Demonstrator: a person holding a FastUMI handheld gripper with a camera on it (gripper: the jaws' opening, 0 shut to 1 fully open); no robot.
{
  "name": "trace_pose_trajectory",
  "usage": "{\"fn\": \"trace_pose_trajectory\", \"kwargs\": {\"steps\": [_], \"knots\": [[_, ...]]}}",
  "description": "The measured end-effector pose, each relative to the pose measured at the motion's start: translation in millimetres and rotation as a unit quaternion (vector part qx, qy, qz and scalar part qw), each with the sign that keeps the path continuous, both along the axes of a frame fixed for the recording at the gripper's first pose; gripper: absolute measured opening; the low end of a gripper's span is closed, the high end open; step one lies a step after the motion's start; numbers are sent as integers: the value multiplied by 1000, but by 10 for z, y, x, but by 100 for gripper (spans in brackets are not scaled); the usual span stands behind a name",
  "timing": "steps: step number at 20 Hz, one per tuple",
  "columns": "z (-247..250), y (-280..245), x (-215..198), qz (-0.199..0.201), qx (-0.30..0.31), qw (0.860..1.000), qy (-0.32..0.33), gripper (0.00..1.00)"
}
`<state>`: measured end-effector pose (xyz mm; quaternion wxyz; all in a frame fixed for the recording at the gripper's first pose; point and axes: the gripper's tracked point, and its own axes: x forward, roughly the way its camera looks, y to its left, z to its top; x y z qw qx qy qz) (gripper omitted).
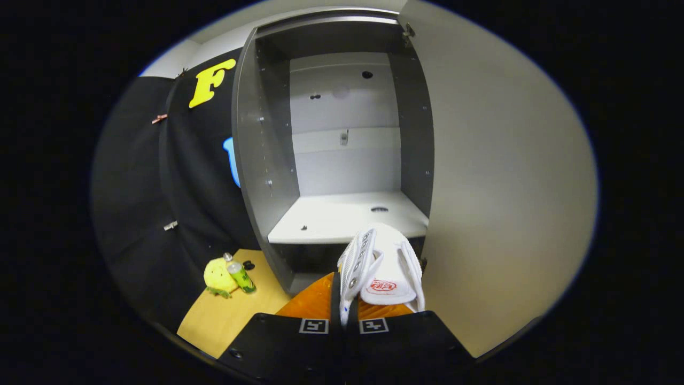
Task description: Open the shoe cabinet door, grab the shoes and put them into the shoe cabinet, then close the shoe cabinet door.
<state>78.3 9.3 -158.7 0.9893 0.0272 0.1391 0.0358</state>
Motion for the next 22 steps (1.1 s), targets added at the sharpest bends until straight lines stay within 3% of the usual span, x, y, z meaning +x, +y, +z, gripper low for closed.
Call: {"fn": "trace_pose_trajectory", "kwargs": {"steps": [4, 9, 22], "knots": [[427, 68, 495, -3, -13, 1000, -24, 6], [614, 120, 1128, 0, -33, 999, -21, 6], [-319, 252, 2774, 27, -100, 992, 79, 6]]}}
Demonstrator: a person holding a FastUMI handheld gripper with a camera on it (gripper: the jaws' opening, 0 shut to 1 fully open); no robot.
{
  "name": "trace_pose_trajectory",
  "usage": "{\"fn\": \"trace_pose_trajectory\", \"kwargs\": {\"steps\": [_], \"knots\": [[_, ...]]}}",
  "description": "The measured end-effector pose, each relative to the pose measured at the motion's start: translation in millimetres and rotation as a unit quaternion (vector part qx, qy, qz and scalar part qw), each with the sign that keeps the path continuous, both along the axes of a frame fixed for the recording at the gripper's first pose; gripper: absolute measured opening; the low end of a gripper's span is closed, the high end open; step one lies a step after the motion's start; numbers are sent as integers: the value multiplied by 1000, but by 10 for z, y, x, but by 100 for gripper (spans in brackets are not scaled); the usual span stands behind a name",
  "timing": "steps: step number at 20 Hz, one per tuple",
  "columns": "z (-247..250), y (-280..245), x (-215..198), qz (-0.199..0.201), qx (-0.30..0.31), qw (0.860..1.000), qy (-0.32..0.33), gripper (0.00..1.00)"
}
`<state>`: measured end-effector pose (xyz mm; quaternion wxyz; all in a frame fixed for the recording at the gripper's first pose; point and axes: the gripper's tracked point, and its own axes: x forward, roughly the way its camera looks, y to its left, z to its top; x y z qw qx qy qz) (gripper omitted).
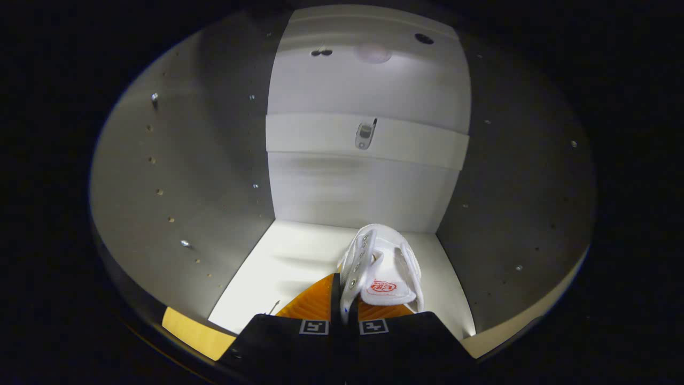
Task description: Open the shoe cabinet door, grab the shoes and put them into the shoe cabinet, then close the shoe cabinet door.
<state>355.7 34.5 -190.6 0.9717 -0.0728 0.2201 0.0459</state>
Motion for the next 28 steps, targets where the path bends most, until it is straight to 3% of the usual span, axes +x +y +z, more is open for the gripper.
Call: {"fn": "trace_pose_trajectory", "kwargs": {"steps": [6, 14, 16, 18, 21, 23, 28], "knots": [[-260, -22, 385, -8, -34, 999, 11, 6], [-390, 50, 435, -16, -58, 998, 16, 10], [-392, 96, 369, -16, -43, 999, 28, 18], [-340, 146, 296, -15, -27, 999, 28, 37], [-269, 248, 109, 0, -13, 999, 31, 76], [-157, 249, -45, 0, -5, 1000, 25, 97], [227, 186, -354, -8, 21, 1000, -16, 98]]}}
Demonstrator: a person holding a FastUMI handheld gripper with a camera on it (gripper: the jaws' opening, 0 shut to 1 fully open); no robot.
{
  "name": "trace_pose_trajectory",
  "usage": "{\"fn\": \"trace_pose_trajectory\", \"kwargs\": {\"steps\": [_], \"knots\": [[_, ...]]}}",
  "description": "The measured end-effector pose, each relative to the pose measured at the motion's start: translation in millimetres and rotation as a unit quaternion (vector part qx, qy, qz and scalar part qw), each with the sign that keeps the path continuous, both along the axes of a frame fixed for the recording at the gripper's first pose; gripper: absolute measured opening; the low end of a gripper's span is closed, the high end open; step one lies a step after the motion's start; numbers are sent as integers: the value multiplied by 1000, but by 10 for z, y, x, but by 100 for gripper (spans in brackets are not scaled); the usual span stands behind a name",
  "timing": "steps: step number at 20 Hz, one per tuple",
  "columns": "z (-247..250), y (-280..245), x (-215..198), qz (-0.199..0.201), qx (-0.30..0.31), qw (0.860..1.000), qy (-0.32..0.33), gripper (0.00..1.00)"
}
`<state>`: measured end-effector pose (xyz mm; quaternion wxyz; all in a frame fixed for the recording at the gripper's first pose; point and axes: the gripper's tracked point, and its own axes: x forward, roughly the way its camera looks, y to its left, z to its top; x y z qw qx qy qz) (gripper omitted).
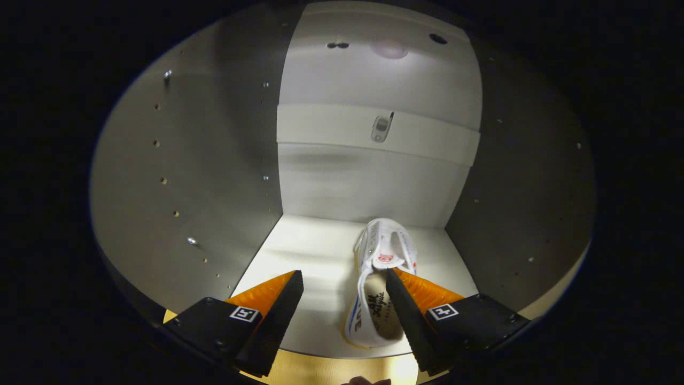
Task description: Open the shoe cabinet door, grab the shoes and put them into the shoe cabinet, then close the shoe cabinet door.
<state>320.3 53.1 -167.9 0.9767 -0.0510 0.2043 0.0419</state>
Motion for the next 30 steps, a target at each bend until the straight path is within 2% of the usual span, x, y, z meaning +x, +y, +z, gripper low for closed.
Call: {"fn": "trace_pose_trajectory", "kwargs": {"steps": [6, 14, 19, 23, 26, 30], "knots": [[587, -88, -623, -8, 24, 997, -75, 98], [1432, -354, -2027, -16, 10, 981, -195, 98], [1647, -596, -3000, -24, 26, 976, -216, 98], [1730, -787, -3773, -5, 26, 975, -220, 98], [1816, -1182, -4213, -28, 37, 974, -221, 97], [1836, -2157, -4490, -124, 19, 966, -228, 97]]}}
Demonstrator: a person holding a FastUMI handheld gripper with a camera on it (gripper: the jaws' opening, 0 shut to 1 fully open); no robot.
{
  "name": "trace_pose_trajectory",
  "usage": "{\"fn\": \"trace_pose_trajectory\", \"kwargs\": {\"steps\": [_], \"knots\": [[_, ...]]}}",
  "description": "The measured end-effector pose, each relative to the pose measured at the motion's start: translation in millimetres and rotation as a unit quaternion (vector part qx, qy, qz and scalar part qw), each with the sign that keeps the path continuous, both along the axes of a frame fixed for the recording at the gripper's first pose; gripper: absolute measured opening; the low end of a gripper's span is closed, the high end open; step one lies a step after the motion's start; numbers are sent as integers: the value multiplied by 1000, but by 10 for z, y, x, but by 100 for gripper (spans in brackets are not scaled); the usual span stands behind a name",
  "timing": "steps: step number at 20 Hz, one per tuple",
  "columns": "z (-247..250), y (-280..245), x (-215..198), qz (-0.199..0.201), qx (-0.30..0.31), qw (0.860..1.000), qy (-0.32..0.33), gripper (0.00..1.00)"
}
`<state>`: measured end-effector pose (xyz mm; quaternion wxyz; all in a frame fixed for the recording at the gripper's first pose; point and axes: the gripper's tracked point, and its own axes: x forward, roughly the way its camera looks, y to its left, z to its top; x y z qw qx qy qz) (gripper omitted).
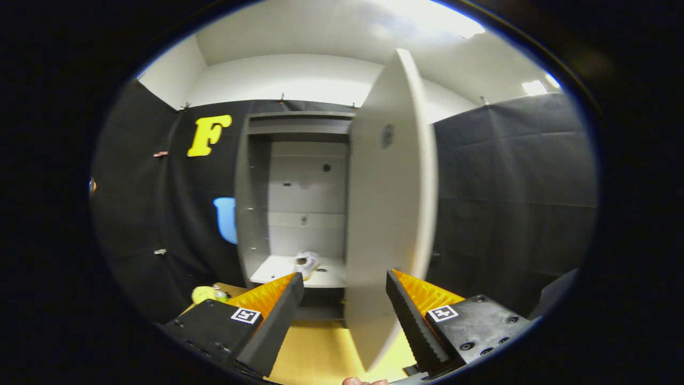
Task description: Open the shoe cabinet door, grab the shoes and put them into the shoe cabinet, then close the shoe cabinet door.
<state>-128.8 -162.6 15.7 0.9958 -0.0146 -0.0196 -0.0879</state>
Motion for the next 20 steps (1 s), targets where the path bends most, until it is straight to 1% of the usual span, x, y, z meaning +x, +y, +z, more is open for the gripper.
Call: {"fn": "trace_pose_trajectory", "kwargs": {"steps": [2, 4, 6, 8, 10, 11, 12, 13, 16, 18, 20], "knots": [[-85, -459, -31, -46, 12, 999, 6, 97], [-215, -830, -24, -82, 24, 996, 15, 97], [-319, -1165, 94, -109, 20, 994, 21, 97], [-443, -1379, 264, -119, 20, 992, 36, 97], [-530, -1393, 403, -105, 36, 993, 51, 97], [-555, -1361, 398, -103, 41, 992, 56, 97], [-540, -1385, 446, -98, 41, 993, 47, 97], [-576, -1335, 444, -90, 47, 993, 56, 96], [-629, -1019, 385, -63, 84, 993, 62, 97], [-647, -755, 353, -46, 78, 994, 64, 98], [-663, -439, 373, -19, 78, 994, 68, 97]]}}
